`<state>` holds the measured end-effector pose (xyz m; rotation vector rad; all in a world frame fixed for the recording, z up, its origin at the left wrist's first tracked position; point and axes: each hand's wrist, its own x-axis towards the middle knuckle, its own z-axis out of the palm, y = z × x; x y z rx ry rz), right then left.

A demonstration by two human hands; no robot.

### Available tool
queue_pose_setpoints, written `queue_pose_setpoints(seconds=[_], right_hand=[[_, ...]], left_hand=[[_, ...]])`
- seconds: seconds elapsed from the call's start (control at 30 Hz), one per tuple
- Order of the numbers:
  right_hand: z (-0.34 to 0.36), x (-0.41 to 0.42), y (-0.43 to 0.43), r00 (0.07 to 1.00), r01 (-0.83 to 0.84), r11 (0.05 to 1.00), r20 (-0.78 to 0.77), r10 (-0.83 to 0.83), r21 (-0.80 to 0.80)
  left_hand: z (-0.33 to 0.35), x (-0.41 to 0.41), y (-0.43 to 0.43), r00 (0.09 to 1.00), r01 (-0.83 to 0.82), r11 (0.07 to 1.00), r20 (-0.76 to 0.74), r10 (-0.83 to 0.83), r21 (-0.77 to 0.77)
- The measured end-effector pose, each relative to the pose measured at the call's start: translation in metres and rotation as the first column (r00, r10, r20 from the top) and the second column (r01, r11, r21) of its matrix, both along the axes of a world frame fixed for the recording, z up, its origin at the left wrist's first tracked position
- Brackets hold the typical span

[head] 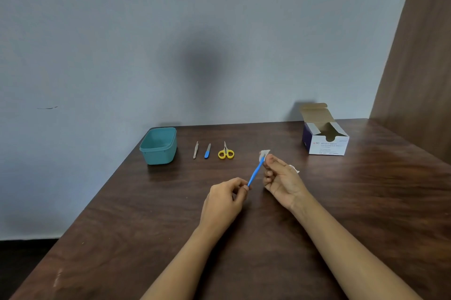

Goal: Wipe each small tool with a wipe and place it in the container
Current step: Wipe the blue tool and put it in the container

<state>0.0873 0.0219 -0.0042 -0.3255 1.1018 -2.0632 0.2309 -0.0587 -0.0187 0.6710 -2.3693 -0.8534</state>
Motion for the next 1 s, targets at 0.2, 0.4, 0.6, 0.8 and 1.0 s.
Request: queue_pose_setpoints(seconds=[0.2,0.4,0.6,0.8,1.0], right_hand=[[0.0024,-0.0025,0.0016,0.998,0.016,0.998,-0.066,-0.012,0.06],[0.006,-0.0033,0.0024,0.998,-0.006,0.998,-0.062,0.01,0.065],[0.0059,-0.0042,0.0036,0.998,0.0,0.995,-0.064,0.006,0.096],[0.0067,-0.007,0.0049,0.998,0.003,0.99,-0.066,0.006,0.138],[0.0077,-0.0066,0.0048,0.996,0.001,0.989,-0.086,0.012,0.151]], left_hand=[[0.0021,0.0003,0.0019,0.999,-0.032,0.998,0.023,0.034,-0.047],[0.0021,-0.0011,0.0028,0.998,-0.049,0.996,0.037,0.052,-0.073],[0.0025,-0.0014,0.0034,0.999,-0.032,0.995,0.025,0.034,-0.096],[0.0038,-0.0001,0.0023,0.998,-0.057,0.994,0.013,0.058,-0.091],[0.0037,-0.0006,0.0015,0.999,-0.05,0.997,-0.002,0.05,-0.051]])
